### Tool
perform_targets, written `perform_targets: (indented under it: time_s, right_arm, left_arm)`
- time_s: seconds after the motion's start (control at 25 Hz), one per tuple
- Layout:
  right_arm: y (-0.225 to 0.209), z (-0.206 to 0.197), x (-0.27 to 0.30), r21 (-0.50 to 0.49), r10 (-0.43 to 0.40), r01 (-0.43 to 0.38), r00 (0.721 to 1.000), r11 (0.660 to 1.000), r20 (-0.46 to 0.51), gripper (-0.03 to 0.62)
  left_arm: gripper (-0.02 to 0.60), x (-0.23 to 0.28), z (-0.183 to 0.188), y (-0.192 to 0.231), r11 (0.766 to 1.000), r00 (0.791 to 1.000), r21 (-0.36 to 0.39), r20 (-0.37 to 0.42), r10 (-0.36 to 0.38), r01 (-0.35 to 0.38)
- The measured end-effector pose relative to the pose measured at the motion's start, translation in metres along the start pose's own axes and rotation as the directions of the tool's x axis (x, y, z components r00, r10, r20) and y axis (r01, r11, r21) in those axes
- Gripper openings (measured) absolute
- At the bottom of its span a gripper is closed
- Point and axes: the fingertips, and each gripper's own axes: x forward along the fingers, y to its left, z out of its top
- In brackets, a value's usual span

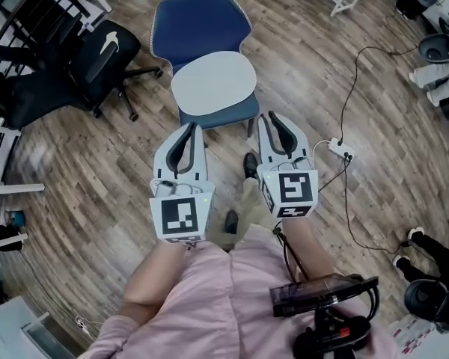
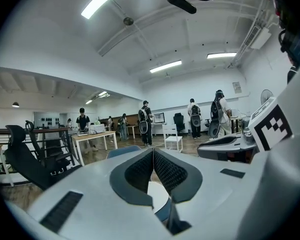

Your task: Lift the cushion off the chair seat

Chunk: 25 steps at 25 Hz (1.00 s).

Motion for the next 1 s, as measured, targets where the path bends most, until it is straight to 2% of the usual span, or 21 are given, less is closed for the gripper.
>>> perform_targets:
  time_s: [0.24,0.52,0.8,1.0]
  right_arm:
    - [-0.06,0.0,0.087,0.039,0.032,-0.031,0.999,0.999,-0.025,0.057]
    - [-0.112,0.035,0.183,0.044,0.092,-0.092,0.996,0.995,0.005,0.057]
    - [-0.136,0.068,0.233,0.007,0.118,-0.119,0.992,0.993,0.042,0.057]
    - [-0.135,0.074,0.26,-0.013,0.13,-0.13,0.991,0.991,0.039,0.057]
  left_arm:
    - [0.014,0.097,-0.001,0.012,0.999,0.997,-0.002,-0.062,0.039,-0.039]
    - [0.014,0.194,0.021,0.034,0.995,0.993,0.037,-0.073,0.095,-0.093]
    - [0.014,0.231,0.048,0.059,0.986,0.986,0.026,-0.028,0.167,-0.166]
    - [0.014,0.245,0.047,0.082,0.98,0.979,0.007,-0.028,0.2,-0.2]
